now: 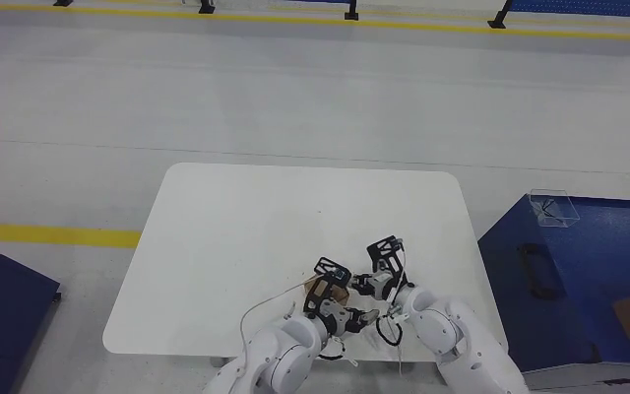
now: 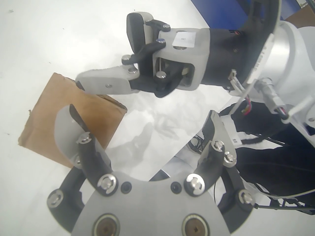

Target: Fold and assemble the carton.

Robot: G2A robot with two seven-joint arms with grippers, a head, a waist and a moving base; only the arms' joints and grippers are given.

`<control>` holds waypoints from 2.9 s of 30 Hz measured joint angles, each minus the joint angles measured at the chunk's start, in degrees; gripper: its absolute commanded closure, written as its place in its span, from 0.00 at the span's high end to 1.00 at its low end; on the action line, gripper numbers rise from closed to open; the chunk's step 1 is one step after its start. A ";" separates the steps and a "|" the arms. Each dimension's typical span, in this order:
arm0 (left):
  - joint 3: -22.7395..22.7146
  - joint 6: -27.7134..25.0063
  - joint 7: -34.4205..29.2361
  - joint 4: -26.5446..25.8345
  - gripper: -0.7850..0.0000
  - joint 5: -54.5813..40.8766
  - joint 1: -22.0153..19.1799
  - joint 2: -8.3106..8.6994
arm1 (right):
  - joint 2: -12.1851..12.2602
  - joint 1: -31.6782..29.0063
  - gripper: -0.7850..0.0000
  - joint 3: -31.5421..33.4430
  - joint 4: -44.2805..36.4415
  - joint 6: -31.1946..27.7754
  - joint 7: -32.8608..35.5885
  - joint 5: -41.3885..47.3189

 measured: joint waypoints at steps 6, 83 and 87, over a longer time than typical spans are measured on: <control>-0.72 -0.65 -0.42 -1.67 1.00 0.29 1.30 0.34 | -0.25 0.95 1.00 -1.42 2.80 1.40 -0.64 -2.75; -12.33 -24.99 6.36 3.81 1.00 19.89 3.15 5.68 | -3.30 6.23 1.00 -6.89 11.62 4.92 -6.96 -4.91; -12.03 -26.39 9.92 6.07 1.00 20.35 2.00 5.74 | -3.51 6.33 1.00 -7.45 11.59 5.35 -7.09 -5.34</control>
